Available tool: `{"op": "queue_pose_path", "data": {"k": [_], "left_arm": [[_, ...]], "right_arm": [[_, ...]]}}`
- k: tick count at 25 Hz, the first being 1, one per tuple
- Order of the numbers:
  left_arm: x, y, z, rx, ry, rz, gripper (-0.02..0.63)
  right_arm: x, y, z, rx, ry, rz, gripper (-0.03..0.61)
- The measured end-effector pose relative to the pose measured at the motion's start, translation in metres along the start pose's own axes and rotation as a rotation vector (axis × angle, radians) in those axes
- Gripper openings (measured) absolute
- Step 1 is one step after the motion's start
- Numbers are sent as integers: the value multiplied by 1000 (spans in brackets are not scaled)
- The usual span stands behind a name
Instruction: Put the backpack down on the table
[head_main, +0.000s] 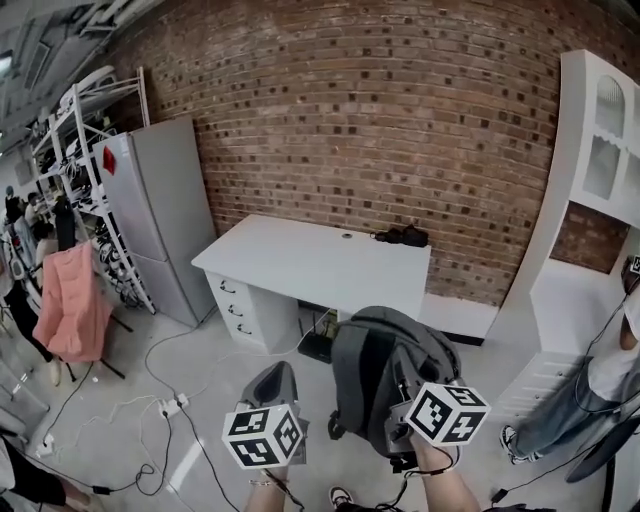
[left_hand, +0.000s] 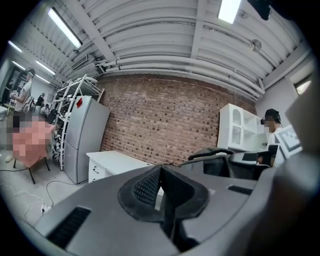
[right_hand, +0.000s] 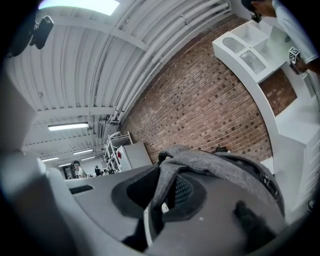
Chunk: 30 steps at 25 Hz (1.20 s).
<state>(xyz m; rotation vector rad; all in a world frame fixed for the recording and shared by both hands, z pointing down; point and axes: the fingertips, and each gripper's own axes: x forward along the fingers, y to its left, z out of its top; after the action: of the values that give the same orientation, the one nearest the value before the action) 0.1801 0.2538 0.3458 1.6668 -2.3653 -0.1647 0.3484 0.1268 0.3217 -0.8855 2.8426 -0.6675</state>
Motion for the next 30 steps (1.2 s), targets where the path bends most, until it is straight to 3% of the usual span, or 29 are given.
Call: {"op": "queue_pose_path", "data": {"k": [5,19,30], "left_arm": [[37,-2,14,4,-21,-3,11],[135,20,41,7,-46,1,11],[181,36,51,10,-33,6,11]], "right_arm": [[30,-21,12,29,15,-6,46],[119,-44,67,-20,-15,10,46],[163,-57,90,0,-36,6,46]]}}
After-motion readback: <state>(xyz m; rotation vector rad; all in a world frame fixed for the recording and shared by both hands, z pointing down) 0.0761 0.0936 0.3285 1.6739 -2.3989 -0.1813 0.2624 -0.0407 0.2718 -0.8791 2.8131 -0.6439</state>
